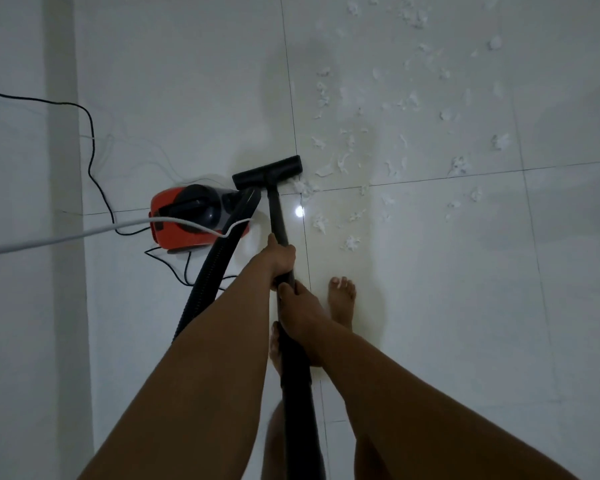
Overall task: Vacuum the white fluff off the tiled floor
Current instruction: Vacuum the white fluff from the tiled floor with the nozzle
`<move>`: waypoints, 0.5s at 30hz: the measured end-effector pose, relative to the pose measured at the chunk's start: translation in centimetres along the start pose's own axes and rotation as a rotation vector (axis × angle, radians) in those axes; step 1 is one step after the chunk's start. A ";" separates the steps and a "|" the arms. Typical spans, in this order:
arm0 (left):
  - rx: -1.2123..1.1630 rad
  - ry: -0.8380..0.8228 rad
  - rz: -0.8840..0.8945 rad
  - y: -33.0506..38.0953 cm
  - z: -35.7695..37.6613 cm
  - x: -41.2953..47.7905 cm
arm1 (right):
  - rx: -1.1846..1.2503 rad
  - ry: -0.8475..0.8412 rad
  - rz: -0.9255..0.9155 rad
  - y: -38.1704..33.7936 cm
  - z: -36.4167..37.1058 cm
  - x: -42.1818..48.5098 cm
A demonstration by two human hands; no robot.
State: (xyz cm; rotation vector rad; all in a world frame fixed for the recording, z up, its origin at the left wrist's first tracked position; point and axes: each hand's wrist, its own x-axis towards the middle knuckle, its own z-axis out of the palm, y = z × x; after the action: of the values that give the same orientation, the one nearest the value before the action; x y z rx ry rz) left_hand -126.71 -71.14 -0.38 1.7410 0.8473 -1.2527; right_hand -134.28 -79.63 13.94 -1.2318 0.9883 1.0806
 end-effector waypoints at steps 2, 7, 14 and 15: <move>0.018 0.015 0.022 -0.6 -0.7 -0.8 | 0.056 -0.017 0.006 0.7 1.0 -1.2; 0.047 -0.015 0.037 -0.8 -1.2 -3.7 | 0.106 -0.034 -0.009 1.3 2.0 -4.7; 0.110 -0.061 0.043 -2.3 2.9 -9.1 | -0.083 0.075 -0.048 4.7 -0.3 -8.3; 0.120 -0.071 0.037 -2.9 3.7 -9.4 | -0.068 0.071 -0.038 5.4 -0.6 -8.7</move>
State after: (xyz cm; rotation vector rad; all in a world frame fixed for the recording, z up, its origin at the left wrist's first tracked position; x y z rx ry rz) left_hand -133.33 -73.70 7.30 1.7871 0.7079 -1.3564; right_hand -141.41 -80.92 21.20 -1.3472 0.9855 1.0543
